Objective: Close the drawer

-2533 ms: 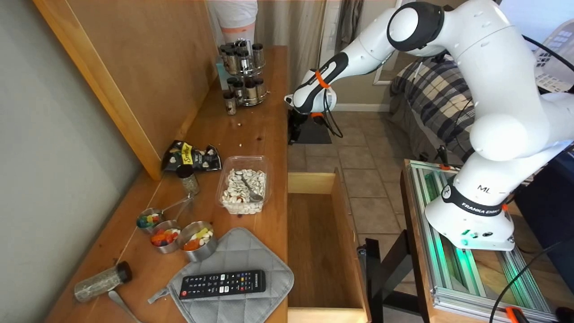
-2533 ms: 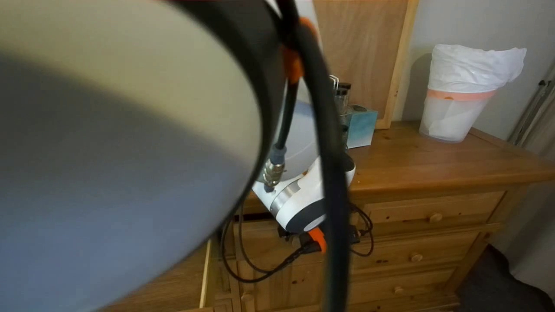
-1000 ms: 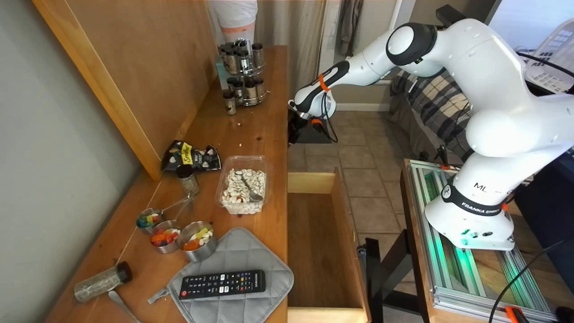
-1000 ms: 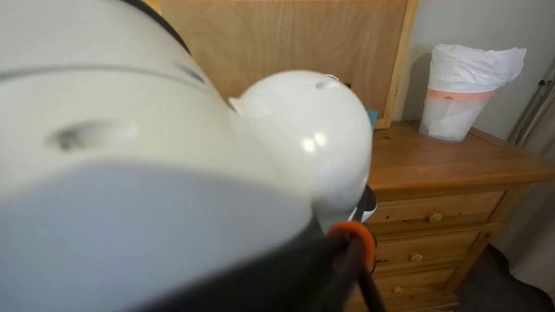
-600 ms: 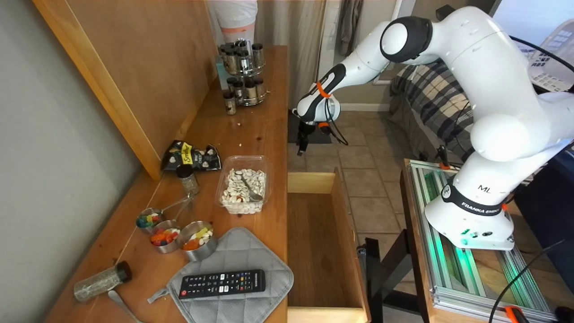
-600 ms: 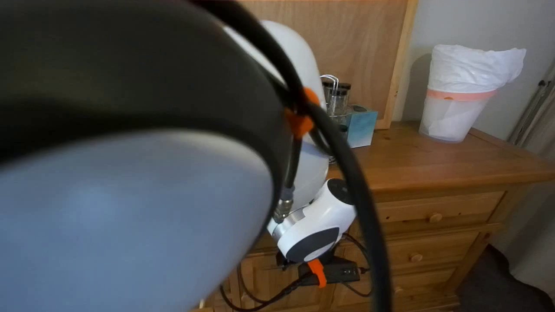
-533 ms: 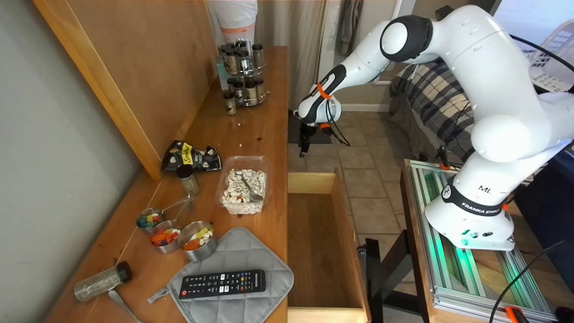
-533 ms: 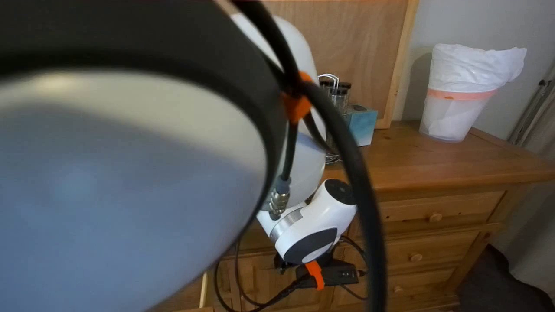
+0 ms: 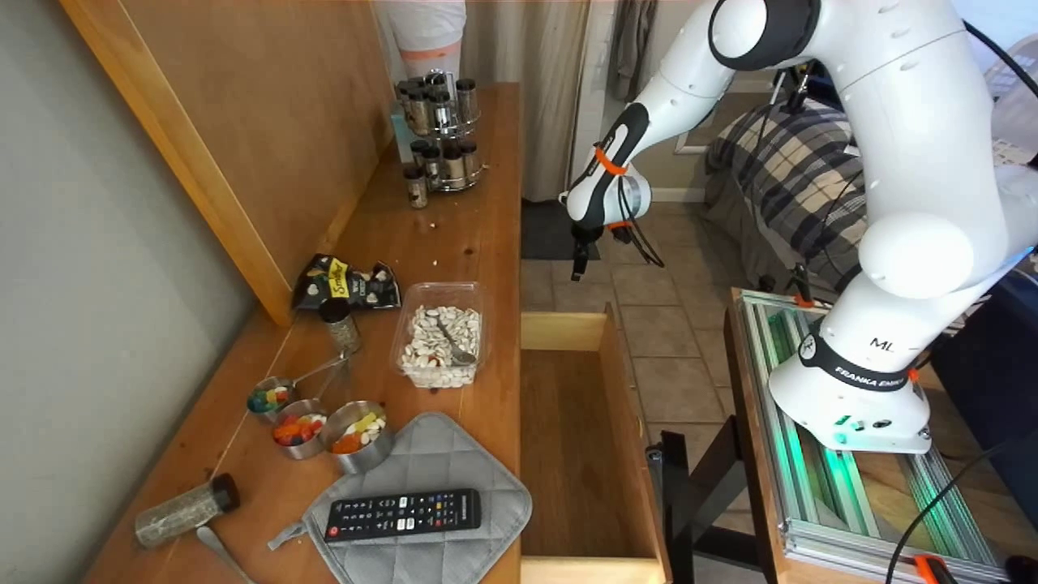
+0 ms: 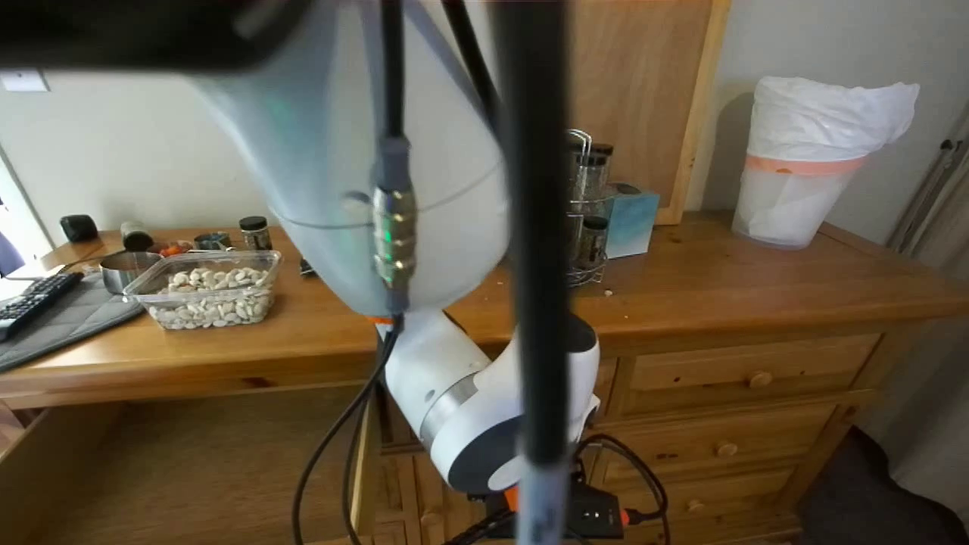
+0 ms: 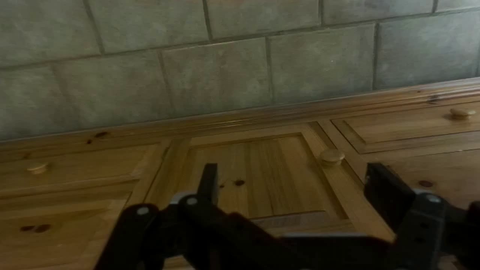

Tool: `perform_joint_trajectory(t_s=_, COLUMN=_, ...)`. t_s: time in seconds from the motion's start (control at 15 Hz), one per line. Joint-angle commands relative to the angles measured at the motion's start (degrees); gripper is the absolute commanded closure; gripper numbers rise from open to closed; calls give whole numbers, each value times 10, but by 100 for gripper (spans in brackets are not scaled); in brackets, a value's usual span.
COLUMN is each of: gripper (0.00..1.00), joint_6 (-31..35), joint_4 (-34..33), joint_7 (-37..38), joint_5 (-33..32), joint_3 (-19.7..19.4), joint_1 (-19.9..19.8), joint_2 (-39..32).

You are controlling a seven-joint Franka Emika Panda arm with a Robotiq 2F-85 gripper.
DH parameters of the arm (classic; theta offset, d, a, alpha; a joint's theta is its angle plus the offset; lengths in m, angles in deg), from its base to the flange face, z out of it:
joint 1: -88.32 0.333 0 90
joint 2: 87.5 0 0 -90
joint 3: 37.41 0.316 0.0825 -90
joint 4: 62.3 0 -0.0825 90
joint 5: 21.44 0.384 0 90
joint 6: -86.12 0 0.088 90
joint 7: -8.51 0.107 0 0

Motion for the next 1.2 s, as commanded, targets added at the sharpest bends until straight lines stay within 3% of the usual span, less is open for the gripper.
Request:
perform_joint_trajectory(t_s=0.0, gripper=0, joint_6=94, joint_4=141, joint_7=103, joint_5=-23, joint_3=-60, joint_1=69, joint_2=99)
perform_joint_trajectory(t_s=0.27, gripper=0, joint_6=167, joint_4=268, joint_7=212, joint_5=-58, joint_3=-150, joint_1=190, joint_2=177)
perform_joint_trajectory(t_s=0.53, gripper=0, joint_6=223, joint_4=385, joint_7=304, joint_5=-83, joint_3=-271, joint_1=357, joint_2=242)
perform_joint_trajectory(t_s=0.73, gripper=0, joint_6=301, joint_4=470, joint_7=318, joint_5=-45, joint_3=-370, joint_1=490, joint_2=296)
perform_joint_trajectory(t_s=0.8, gripper=0, joint_6=323, joint_4=477, joint_7=301, joint_5=-14, joint_3=-385, joint_1=511, joint_2=305)
perform_joint_trajectory(t_s=0.87, gripper=0, joint_6=334, joint_4=428, joint_7=304, joint_5=-24, joint_3=-377, joint_1=497, joint_2=281)
perform_joint_trajectory(t_s=0.93, gripper=0, joint_6=317, joint_4=438, joint_7=308, joint_5=-33, joint_3=-358, joint_1=482, joint_2=266)
perform_joint_trajectory(t_s=1.13, gripper=0, joint_6=326, joint_4=420, joint_7=306, joint_5=-30, joint_3=-367, joint_1=487, joint_2=274)
